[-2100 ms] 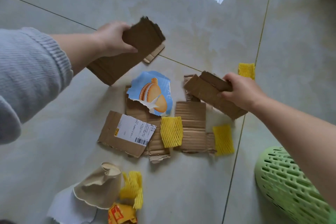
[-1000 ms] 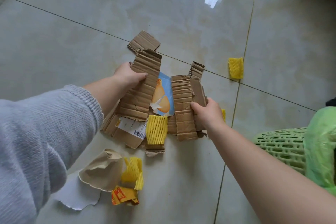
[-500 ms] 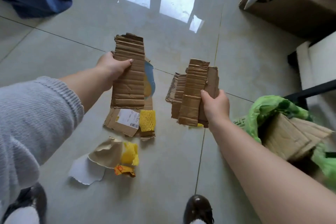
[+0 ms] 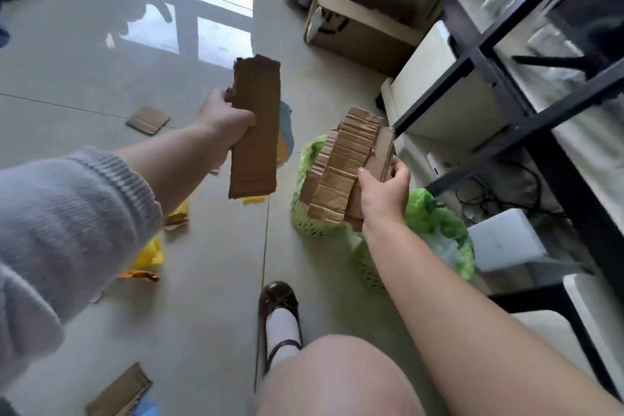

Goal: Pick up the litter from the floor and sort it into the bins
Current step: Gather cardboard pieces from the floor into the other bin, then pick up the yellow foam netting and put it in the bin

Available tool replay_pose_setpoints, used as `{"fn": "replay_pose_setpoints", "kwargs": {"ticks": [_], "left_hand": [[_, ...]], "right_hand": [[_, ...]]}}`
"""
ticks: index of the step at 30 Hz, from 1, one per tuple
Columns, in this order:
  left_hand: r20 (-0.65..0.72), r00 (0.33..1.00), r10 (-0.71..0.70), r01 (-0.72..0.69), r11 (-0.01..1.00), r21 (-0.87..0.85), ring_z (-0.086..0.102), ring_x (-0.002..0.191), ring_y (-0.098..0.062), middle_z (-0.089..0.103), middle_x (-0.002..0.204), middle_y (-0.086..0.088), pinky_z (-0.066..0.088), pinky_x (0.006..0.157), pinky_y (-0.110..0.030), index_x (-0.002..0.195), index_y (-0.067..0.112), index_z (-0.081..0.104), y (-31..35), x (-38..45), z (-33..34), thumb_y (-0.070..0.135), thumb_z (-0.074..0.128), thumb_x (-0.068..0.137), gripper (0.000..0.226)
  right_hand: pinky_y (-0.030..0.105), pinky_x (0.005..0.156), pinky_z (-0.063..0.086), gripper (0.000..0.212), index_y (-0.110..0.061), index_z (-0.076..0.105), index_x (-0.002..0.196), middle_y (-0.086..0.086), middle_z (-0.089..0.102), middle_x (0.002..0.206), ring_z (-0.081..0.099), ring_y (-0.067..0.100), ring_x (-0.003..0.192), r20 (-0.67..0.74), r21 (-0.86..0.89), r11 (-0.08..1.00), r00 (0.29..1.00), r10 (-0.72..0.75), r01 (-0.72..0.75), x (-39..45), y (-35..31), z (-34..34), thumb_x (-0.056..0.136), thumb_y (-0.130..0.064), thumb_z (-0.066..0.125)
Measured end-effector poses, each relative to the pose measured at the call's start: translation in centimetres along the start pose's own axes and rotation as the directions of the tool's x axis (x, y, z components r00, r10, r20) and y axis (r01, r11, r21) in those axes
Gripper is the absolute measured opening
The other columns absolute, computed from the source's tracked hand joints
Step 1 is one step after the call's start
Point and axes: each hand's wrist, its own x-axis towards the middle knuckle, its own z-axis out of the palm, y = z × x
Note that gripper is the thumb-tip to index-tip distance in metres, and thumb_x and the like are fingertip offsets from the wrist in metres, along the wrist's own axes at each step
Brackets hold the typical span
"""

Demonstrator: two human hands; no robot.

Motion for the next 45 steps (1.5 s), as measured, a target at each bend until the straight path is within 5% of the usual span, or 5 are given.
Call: {"fn": "replay_pose_setpoints", "kwargs": {"ticks": [5, 13, 32, 37, 45], "left_hand": [[-0.064, 0.998, 0.002, -0.006, 0.998, -0.069, 0.063, 0.094, -0.030, 0.060, 0.107, -0.013, 0.056, 0.081, -0.043, 0.102, 0.017, 0.048, -1.2, -0.9, 6.4, -0.002, 0.059, 0.075, 0.035], [-0.044, 0.998, -0.034, 0.032, 0.998, -0.056, 0.064, 0.089, -0.026, 0.061, 0.104, -0.011, 0.056, 0.071, -0.038, 0.107, 0.017, 0.046, -2.8, 2.3, 11.8, 0.002, 0.063, 0.075, 0.039], [0.219, 0.973, -0.078, -0.058, 0.832, 0.552, 0.060, 0.078, -0.009, 0.049, 0.137, -0.014, 0.057, 0.069, -0.030, 0.132, 0.024, 0.048, -12.0, 6.2, 16.9, -0.007, 0.044, 0.085, 0.056], [0.268, 0.962, 0.047, -0.146, 0.920, 0.364, 0.057, 0.112, -0.014, 0.055, 0.132, -0.006, 0.048, 0.079, -0.010, 0.124, 0.016, 0.054, -9.5, 6.0, 14.8, 0.002, 0.055, 0.087, 0.040], [0.161, 0.986, 0.052, -0.116, 0.902, 0.417, 0.063, 0.073, -0.004, 0.066, 0.101, -0.008, 0.044, 0.062, -0.020, 0.103, 0.012, 0.060, -2.8, 4.4, -0.4, -0.004, 0.051, 0.088, 0.023]], "right_hand": [[0.041, 0.095, 0.048, 0.050, -0.013, 0.046, 0.126, 0.010, 0.058, 0.123, 0.058, 0.029, 0.107, -0.339, -0.019, 0.995, 0.936, 0.090, -0.102, 4.2, 0.6, -6.9, 0.078, -0.014, 0.061], [0.046, 0.094, 0.049, 0.045, -0.016, 0.047, 0.124, 0.007, 0.057, 0.124, 0.058, 0.030, 0.108, -0.370, -0.043, 0.990, 0.923, 0.106, -0.131, 10.4, 1.6, -7.3, 0.081, -0.010, 0.057], [0.038, 0.092, 0.046, 0.035, -0.013, 0.047, 0.127, 0.006, 0.057, 0.119, 0.053, 0.026, 0.099, 0.183, -0.311, 0.907, 0.918, 0.352, -0.285, 14.1, 8.3, 1.0, 0.094, -0.010, 0.036], [0.031, 0.106, 0.033, 0.050, -0.023, 0.036, 0.140, 0.002, 0.038, 0.143, 0.039, 0.017, 0.130, 0.085, -0.269, 0.959, 0.994, -0.067, 0.088, 12.5, 6.5, 0.2, 0.091, -0.019, 0.048], [0.037, 0.092, 0.049, 0.028, -0.022, 0.058, 0.110, -0.012, 0.051, 0.107, 0.056, 0.016, 0.103, 0.371, -0.060, 0.855, 0.807, -0.460, 0.515, 4.3, 1.3, 4.0, 0.087, -0.009, 0.050]]}}
